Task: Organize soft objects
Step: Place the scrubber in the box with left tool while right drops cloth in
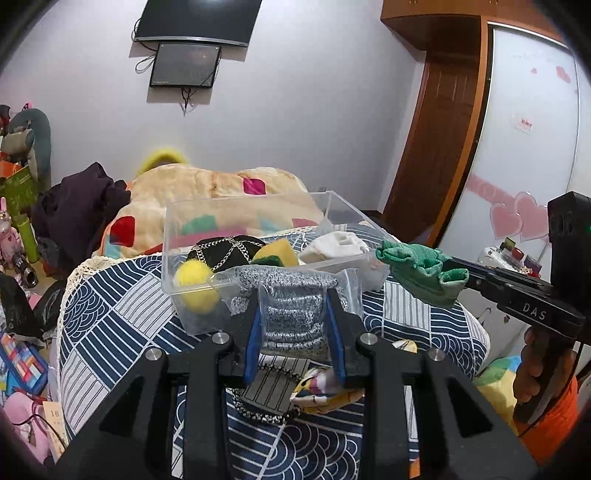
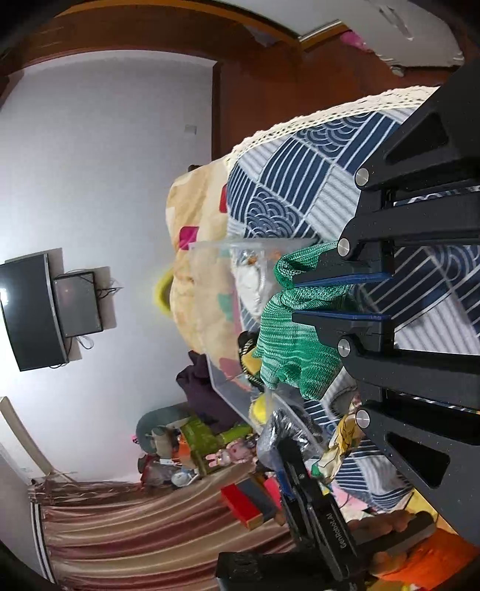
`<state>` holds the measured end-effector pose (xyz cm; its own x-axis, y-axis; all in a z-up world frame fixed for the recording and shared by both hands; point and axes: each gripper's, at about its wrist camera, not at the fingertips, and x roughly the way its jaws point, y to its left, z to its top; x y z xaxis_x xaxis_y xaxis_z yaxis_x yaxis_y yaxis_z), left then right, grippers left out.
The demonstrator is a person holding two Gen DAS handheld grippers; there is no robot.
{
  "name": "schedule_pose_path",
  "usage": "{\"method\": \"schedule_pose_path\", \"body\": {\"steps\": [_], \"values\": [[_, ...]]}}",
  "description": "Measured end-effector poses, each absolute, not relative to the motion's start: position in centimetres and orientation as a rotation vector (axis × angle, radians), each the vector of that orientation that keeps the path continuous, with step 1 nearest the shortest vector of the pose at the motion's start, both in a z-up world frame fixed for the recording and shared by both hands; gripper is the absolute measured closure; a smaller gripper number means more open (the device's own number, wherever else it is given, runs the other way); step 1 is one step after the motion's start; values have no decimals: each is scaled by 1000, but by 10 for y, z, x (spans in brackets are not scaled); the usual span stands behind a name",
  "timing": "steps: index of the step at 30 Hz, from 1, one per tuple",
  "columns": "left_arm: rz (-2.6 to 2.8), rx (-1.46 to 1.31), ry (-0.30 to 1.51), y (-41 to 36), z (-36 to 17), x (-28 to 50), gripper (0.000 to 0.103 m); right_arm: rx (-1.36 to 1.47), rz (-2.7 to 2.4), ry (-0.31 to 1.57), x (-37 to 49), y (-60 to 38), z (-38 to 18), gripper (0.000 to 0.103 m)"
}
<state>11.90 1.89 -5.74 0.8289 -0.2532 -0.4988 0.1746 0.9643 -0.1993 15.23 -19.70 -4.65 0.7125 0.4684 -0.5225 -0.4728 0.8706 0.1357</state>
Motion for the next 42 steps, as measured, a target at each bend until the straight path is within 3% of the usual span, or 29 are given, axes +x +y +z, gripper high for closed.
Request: {"method": "schedule_pose_path", "body": {"steps": [11, 23, 38, 39, 40, 41, 42], "values": [[-216, -180, 588, 16, -78, 138, 72, -46, 581, 629, 152, -175, -65, 92], [-206, -209, 533, 25, -58, 136, 72, -132, 647, 744, 146, -151, -107, 92], [-133, -163, 464, 40, -33, 139, 71, -84, 596, 582, 164, -165, -42, 92], [-126, -159, 464, 41, -33, 142, 71, -94, 594, 605, 165, -163, -47, 85], [-121, -158, 465, 42, -33, 143, 71, -110, 599, 637, 167, -161, -55, 65], [-116, -160, 466, 44, -33, 146, 71, -124, 605, 666, 166, -161, -64, 54], [-113, -162, 471, 46, -34, 149, 71, -136, 604, 683, 166, -160, -70, 30]]}}
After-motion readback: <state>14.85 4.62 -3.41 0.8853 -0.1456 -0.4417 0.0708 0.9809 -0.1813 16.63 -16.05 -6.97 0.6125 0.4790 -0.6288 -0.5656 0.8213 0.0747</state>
